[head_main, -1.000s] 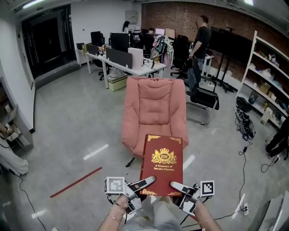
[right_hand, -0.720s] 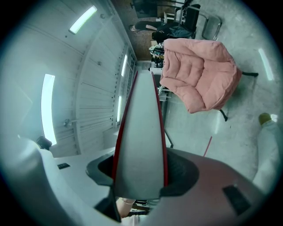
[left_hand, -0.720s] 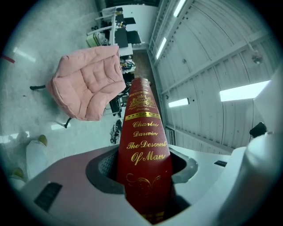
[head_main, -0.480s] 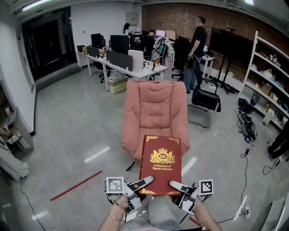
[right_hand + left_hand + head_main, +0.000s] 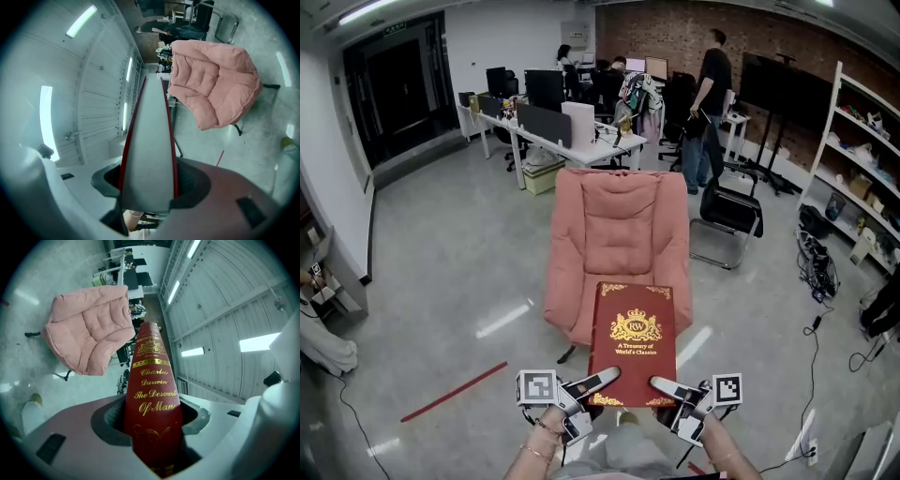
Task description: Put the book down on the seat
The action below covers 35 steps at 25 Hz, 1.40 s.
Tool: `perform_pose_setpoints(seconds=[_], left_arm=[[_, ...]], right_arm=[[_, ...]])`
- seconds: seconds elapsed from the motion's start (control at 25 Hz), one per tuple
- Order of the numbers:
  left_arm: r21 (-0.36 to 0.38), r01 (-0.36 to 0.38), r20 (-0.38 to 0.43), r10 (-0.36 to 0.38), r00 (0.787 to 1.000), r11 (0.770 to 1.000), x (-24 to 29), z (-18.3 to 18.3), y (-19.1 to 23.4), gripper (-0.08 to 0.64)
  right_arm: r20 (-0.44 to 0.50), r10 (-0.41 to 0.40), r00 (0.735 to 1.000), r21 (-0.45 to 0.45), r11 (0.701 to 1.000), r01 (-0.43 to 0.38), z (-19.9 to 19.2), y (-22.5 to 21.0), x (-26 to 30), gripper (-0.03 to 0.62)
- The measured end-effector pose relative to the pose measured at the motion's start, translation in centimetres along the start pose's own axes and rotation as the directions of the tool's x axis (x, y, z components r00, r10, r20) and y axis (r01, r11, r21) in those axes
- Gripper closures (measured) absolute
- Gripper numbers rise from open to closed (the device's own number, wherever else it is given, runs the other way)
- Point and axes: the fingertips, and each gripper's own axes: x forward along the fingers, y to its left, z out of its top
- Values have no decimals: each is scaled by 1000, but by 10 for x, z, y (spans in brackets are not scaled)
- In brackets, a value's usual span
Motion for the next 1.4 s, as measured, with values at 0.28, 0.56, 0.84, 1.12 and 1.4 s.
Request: perform_pose_setpoints(seconds=[0.28, 0.56, 0.84, 1.12, 1.4], left_arm=[[16, -42, 27, 41, 999, 999, 34, 41, 21, 319], [-26, -39, 76, 41, 996, 999, 69, 71, 36, 319], [-44, -63, 127, 68, 990, 997, 97, 99, 56, 319], [-56, -95, 157, 103, 982, 994, 125, 115, 78, 319], [-79, -112, 178, 124, 976, 991, 131, 119, 90, 319]], right_arm=[[-21, 17, 1000, 15, 1000, -16, 54, -14, 11, 337], [-44, 12, 999, 61, 998, -10, 101, -32, 18, 337], [-98, 10, 995, 82, 997, -2, 144, -53, 24, 337], [-138, 14, 990, 103, 995, 1, 180, -72, 21, 337], [-162, 18, 987, 136, 991, 4, 187, -86, 22, 337]])
